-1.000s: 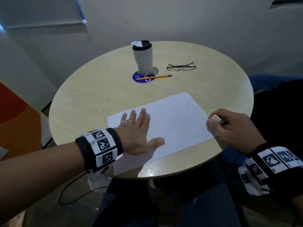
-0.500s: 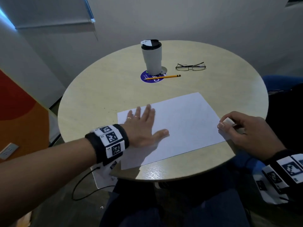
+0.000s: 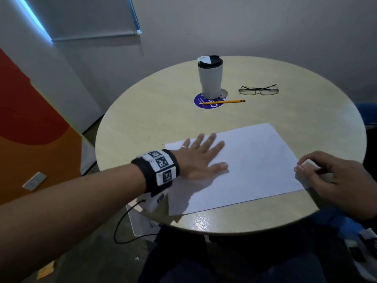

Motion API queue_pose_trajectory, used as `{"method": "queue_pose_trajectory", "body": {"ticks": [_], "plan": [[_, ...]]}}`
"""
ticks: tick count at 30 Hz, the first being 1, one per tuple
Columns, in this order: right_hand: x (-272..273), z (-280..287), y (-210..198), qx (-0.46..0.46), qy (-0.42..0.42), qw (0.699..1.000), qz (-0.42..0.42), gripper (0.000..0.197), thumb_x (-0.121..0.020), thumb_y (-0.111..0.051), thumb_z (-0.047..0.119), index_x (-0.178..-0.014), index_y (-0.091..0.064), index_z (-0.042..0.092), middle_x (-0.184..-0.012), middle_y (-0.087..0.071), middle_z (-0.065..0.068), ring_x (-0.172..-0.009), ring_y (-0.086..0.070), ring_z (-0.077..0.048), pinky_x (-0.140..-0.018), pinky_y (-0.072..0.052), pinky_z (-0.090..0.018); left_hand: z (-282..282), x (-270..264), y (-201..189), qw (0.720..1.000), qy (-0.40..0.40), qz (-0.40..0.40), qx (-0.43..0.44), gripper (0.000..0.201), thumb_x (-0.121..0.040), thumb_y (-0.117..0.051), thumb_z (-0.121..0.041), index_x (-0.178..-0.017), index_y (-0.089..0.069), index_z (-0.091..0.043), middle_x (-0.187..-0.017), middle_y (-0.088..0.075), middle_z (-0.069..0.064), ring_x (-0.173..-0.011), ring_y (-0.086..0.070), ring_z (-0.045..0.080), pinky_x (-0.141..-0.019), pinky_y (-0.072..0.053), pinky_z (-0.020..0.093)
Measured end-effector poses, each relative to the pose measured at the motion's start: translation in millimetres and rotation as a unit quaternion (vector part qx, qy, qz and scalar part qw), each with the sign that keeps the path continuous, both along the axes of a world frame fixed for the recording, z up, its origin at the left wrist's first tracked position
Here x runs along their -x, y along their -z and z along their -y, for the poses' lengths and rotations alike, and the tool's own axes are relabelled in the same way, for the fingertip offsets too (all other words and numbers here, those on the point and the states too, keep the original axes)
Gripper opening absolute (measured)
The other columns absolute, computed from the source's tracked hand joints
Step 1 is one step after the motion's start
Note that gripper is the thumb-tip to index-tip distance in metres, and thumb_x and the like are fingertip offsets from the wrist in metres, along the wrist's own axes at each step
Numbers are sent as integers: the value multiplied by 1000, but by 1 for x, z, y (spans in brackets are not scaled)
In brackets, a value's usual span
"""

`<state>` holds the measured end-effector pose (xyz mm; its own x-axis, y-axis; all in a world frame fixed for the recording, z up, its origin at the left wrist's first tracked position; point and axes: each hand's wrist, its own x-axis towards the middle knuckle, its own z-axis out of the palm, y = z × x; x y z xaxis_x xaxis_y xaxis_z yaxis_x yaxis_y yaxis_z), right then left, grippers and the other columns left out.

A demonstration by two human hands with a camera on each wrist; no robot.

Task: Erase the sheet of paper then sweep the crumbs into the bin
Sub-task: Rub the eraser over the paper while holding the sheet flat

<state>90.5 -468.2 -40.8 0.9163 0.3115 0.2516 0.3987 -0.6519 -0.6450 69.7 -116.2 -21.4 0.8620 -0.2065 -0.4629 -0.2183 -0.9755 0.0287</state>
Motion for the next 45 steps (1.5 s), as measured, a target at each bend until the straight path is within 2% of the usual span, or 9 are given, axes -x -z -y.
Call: {"method": "queue_pose_trajectory", "body": {"ticks": [4, 11, 20, 24, 28, 32, 34, 40, 45], "plan": [[0, -4, 0, 0, 10, 1000, 5, 22, -93, -78, 26, -89, -66, 44, -82, -73, 26, -71, -71, -9, -68, -49, -33, -44, 1, -7, 971, -226, 36, -64, 110, -90, -14, -91, -165, 16, -16, -168, 33, 7, -158, 23, 36, -126, 12, 57], [6, -6, 1, -8, 36, 999, 17, 20, -93, -76, 29, -88, -65, 45, -82, -72, 28, -69, -68, -3, -67, -58, -38, 34, 37, -2, 980, 197, 25, 21, 76, -106, -17, -69, -167, 9, -32, -172, 25, -2, -158, 24, 26, -127, 13, 51], [-5, 0, 18, -15, 34, 999, 14, 10, -93, -71, 42, -91, -65, 50, -79, -73, 20, -67, -71, -17, -66, -61, -46, -49, 25, -6, 976, -200, 54, -68, 103, -96, -17, -84, -165, 15, -16, -169, 31, 7, -158, 24, 35, -127, 14, 55], [-3, -7, 12, -9, 28, 999, 16, 11, -97, -74, 34, -90, -68, 39, -82, -72, 25, -70, -68, -2, -65, -57, -38, -17, 46, -15, 999, -10, 25, -24, 91, -96, -10, -81, -165, 17, -27, -168, 35, 0, -156, 31, 29, -127, 12, 55], [-4, -7, 6, -12, 7, 1000, 1, 12, -96, -78, 26, -88, -70, 31, -83, -74, 19, -81, -70, -2, -71, -52, -23, 30, 62, -16, 1000, -13, 2, 13, 86, -98, -11, -77, -164, 19, -32, -168, 36, -3, -156, 30, 30, -128, 11, 54], [-4, 3, 10, -58, -9, 997, -46, 8, -98, -75, 25, -90, -75, 27, -85, -79, 7, -83, -77, -15, -81, -62, -46, 69, 77, -5, 998, 3, 4, 59, 77, -102, -9, -73, -163, 21, -37, -168, 35, -9, -157, 28, 27, -129, 9, 53], [1, 4, 10, -62, -15, 997, -43, 8, -98, -75, 24, -91, -75, 27, -84, -79, 6, -81, -76, -12, -79, -62, -39, 77, 85, 1, 998, -3, 11, 58, 78, -102, -10, -73, -164, 20, -36, -169, 34, -7, -157, 29, 29, -129, 11, 52], [16, -7, 5, -32, -36, 999, -21, 7, -97, -78, 24, -91, -76, 26, -79, -77, 10, -73, -72, -2, -69, -50, -13, 79, 94, 13, 993, -23, 106, 54, 75, -102, -11, -74, -165, -2, -34, -170, -4, 2, -154, -12, 42, -127, 1, 58], [25, -15, 0, -43, -54, 997, -37, 7, -97, -78, 20, -91, -76, 22, -78, -78, 9, -72, -73, 2, -68, -48, -8, 83, 90, 25, 962, -74, 226, 132, 43, -103, -32, -63, -132, -46, -35, -125, -37, -5, -110, -34, 26, -120, -20, 56]]}}
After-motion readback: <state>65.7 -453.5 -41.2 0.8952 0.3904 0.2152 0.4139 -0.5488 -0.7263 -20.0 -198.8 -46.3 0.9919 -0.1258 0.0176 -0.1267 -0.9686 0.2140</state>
